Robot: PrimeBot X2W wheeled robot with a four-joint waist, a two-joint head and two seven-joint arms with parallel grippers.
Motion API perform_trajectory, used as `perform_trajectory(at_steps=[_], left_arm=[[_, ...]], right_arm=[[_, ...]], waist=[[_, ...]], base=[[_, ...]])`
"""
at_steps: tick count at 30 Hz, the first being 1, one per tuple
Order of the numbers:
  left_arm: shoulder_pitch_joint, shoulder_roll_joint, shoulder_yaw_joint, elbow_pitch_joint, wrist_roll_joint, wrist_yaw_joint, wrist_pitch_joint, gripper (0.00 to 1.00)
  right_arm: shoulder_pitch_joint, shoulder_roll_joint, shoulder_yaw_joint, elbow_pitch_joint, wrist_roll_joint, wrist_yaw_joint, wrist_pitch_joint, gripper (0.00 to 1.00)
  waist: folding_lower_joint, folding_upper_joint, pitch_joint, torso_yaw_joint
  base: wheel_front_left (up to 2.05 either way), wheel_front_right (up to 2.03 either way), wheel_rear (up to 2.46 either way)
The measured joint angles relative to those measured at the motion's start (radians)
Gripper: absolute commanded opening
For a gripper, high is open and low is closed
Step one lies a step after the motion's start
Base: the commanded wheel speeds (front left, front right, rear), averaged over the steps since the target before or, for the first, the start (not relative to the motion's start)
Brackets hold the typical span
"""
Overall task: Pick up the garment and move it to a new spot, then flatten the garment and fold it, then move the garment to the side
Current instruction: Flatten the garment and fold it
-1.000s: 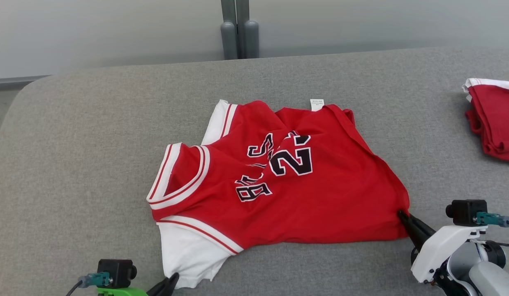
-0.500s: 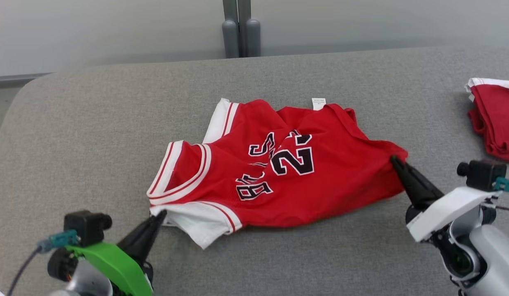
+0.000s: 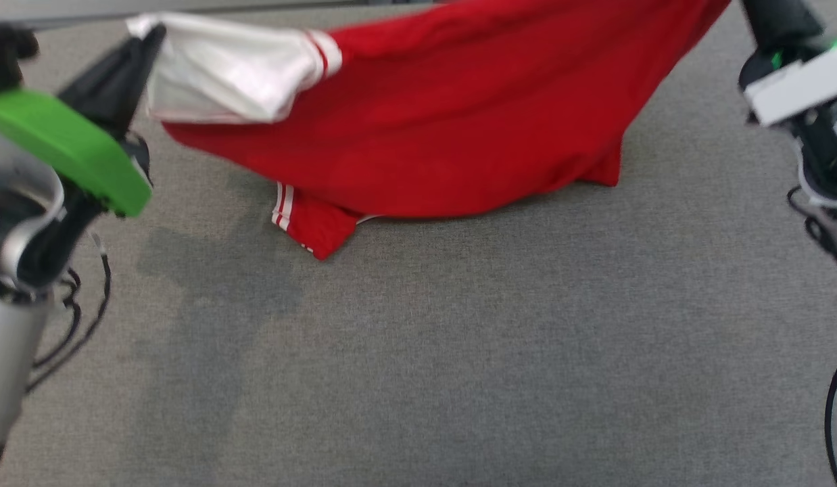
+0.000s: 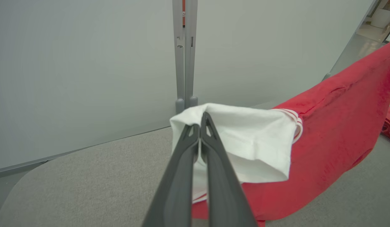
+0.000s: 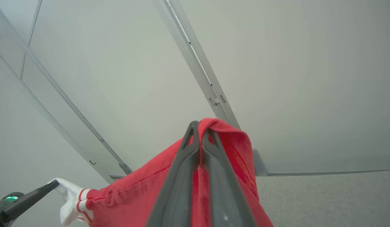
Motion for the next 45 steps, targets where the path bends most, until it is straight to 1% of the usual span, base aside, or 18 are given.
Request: perform_trajectory(at_steps=[2, 7, 10, 13, 15, 19, 23, 25, 28, 31, 34, 37, 38, 40, 45], left_arm=[[-0.137, 0.004, -0.03, 0.052, 0.009, 0.0, 0.002, 0.0], [-0.425, 0.003, -0.08, 0.19, 0.036, 0.0, -0.024, 0.0], [-0.591, -0.022, -0.067, 0.284, 0.03, 0.0, -0.069, 0.0], [-0.751, -0.046, -0.054, 0.377, 0.03, -0.001, -0.113, 0.0], [-0.839, -0.048, -0.061, 0.43, 0.038, -0.002, -0.136, 0.0], [-0.964, -0.057, -0.067, 0.528, 0.05, -0.002, -0.185, 0.0], [-1.063, -0.075, -0.076, 0.613, 0.042, -0.003, -0.225, 0.0], [-1.074, -0.087, -0.101, 0.632, 0.019, -0.003, -0.228, 0.0], [-1.074, -0.089, -0.148, 0.64, -0.027, -0.003, -0.225, 0.0], [-1.012, -0.078, -0.215, 0.626, -0.069, -0.003, -0.211, 0.0], [-0.905, -0.06, -0.3, 0.598, -0.102, -0.003, -0.191, 0.0], [-0.789, -0.037, -0.364, 0.562, -0.16, -0.003, -0.175, 0.0], [-0.738, -0.023, -0.395, 0.541, -0.173, -0.003, -0.161, 0.0], [-0.661, -0.003, -0.426, 0.512, -0.212, -0.003, -0.147, 0.0], [-0.492, 0.056, -0.467, 0.456, -0.304, -0.003, -0.085, 0.0]], right_arm=[[-0.117, -0.019, 0.011, 0.04, 0.01, 0.0, 0.008, 0.0], [-0.358, -0.031, 0.032, 0.14, 0.038, 0.0, 0.02, 0.0], [-0.497, -0.03, 0.038, 0.202, 0.045, 0.0, 0.012, 0.0], [-0.629, -0.016, 0.052, 0.263, 0.046, 0.0, -0.006, 0.0], [-0.703, -0.002, 0.062, 0.301, 0.046, 0.0, -0.023, 0.0], [-0.807, 0.005, 0.072, 0.361, 0.054, 0.0, -0.059, 0.0], [-0.864, 0.012, 0.099, 0.411, 0.071, 0.0, -0.075, 0.0], [-0.872, 0.006, 0.123, 0.42, 0.075, 0.0, -0.075, 0.0], [-0.866, -0.011, 0.156, 0.429, 0.097, 0.0, -0.067, 0.0], [-0.815, -0.028, 0.207, 0.43, 0.112, 0.0, -0.046, 0.0], [-0.734, -0.052, 0.272, 0.418, 0.126, 0.0, -0.018, 0.0], [-0.641, -0.087, 0.356, 0.389, 0.129, 0.0, 0.02, 0.0], [-0.6, -0.099, 0.381, 0.374, 0.145, 0.0, 0.028, 0.0], [-0.545, -0.12, 0.41, 0.353, 0.171, 0.0, 0.032, 0.0], [-0.411, -0.157, 0.47, 0.301, 0.241, 0.0, 0.054, 0.0]], waist=[[0.0, 0.0, 0.041, 0.004], [0.0001, 0.0, 0.132, 0.018], [0.0002, 0.0, 0.182, 0.027], [0.0003, 0.0, 0.23, 0.034], [0.0003, 0.0, 0.257, 0.038], [0.0003, 0.0, 0.292, 0.041], [0.0002, 0.0, 0.307, 0.036], [0.0002, 0.0, 0.305, 0.034], [0.0002, 0.0, 0.302, 0.036], [0.0001, 0.0, 0.295, 0.038], [0.0001, 0.0, 0.281, 0.042], [0.0001, 0.0, 0.259, 0.045], [0.0001, 0.0, 0.247, 0.046], [0.0, 0.0, 0.226, 0.046], [-0.0001, 0.0, 0.162, 0.042]], base=[[0.0, 0.0, 0.0], [0.0, 0.0, 0.0], [0.0, 0.0, 0.0], [0.0, 0.0, 0.0], [0.0, 0.0, 0.0], [0.0, 0.0, 0.0], [0.0, 0.0, 0.0], [0.0, 0.0, 0.0], [0.0, 0.0, 0.0], [0.0, 0.0, 0.0], [0.0, 0.0, 0.0], [0.0, 0.0, 0.0], [0.0, 0.0, 0.0], [0.0, 0.0, 0.0], [0.0, 0.0, 0.0]])
